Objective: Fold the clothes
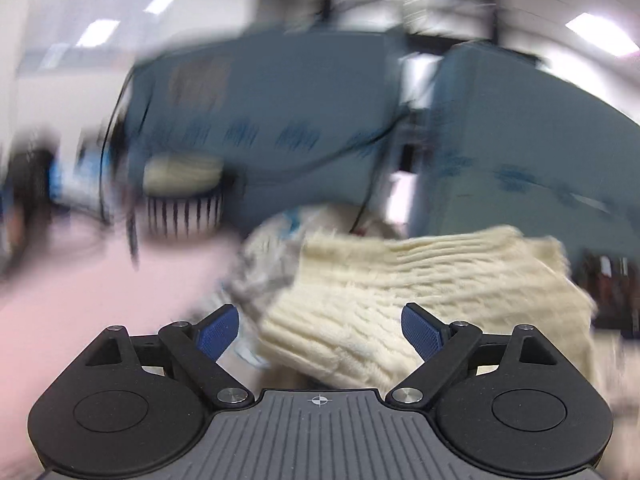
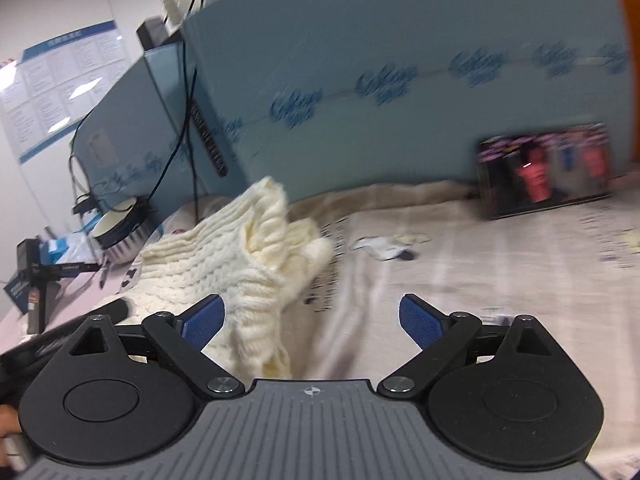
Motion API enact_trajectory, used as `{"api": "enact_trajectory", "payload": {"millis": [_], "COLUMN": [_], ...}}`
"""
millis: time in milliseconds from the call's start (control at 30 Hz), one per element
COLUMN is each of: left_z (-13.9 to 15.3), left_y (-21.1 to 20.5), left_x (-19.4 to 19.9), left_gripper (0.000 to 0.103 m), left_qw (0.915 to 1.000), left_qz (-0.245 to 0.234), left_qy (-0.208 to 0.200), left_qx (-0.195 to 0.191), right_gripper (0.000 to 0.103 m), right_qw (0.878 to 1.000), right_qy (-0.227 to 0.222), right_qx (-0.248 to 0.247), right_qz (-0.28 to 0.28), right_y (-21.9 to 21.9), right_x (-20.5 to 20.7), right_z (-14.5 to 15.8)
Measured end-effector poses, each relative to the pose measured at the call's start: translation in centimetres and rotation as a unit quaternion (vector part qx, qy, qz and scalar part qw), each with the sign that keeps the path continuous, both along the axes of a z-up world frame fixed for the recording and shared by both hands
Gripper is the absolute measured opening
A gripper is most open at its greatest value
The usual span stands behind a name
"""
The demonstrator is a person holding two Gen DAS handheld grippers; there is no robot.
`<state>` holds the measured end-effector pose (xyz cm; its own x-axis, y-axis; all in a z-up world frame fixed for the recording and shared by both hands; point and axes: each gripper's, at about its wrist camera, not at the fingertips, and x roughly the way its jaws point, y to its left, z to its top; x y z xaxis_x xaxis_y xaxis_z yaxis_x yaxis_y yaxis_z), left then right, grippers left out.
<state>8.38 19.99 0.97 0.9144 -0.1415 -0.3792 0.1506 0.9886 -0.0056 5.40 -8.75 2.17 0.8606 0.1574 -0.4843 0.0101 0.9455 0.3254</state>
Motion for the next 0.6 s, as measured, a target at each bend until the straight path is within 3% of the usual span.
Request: {"api": "enact_trajectory", "payload": {"millis": [133, 200, 300, 367, 467, 533, 600], "left_z": [4.1, 6.5, 10.0, 12.6, 17.0, 20.8, 25.0], "left_y": [1.2, 2.0, 4.1, 6.1, 9.4, 11.4, 12.1], "left_x": [-5.4, -8.4, -12.8, -15.7, -20.7, -24.4, -28.3], "left_gripper": [0.092, 0.092, 0.091, 0.091, 0.092, 0.091, 0.091], "left_qw": [0.9926, 0.98, 0.9501, 0.931, 0.8855, 0.864, 0.8515], "left_qz": [-0.053, -0.05, -0.022, 0.005, 0.083, 0.144, 0.194], "left_qy": [-0.041, -0.073, -0.115, -0.118, -0.126, -0.137, -0.166], "left_qx": [0.101, 0.178, 0.289, 0.346, 0.44, 0.463, 0.458], "right_gripper": [0.095, 0.095, 0.095, 0.095, 0.096, 0.096, 0.096], "right_qw": [1.0, 1.0, 0.999, 0.998, 0.996, 0.993, 0.991], "right_qy": [-0.012, -0.022, -0.036, -0.049, -0.066, -0.074, -0.083], "right_qx": [-0.002, 0.007, 0.019, 0.029, 0.044, 0.052, 0.068], "right_qz": [-0.019, -0.014, 0.006, 0.024, 0.051, 0.069, 0.084], "right_y": [0.4, 1.0, 2.0, 2.8, 3.9, 4.5, 5.0], "right_x": [-3.9, -5.7, -8.2, -9.5, -11.1, -11.9, -12.5], "right_z": [2.0, 3.0, 4.6, 5.6, 7.0, 7.8, 8.7]}}
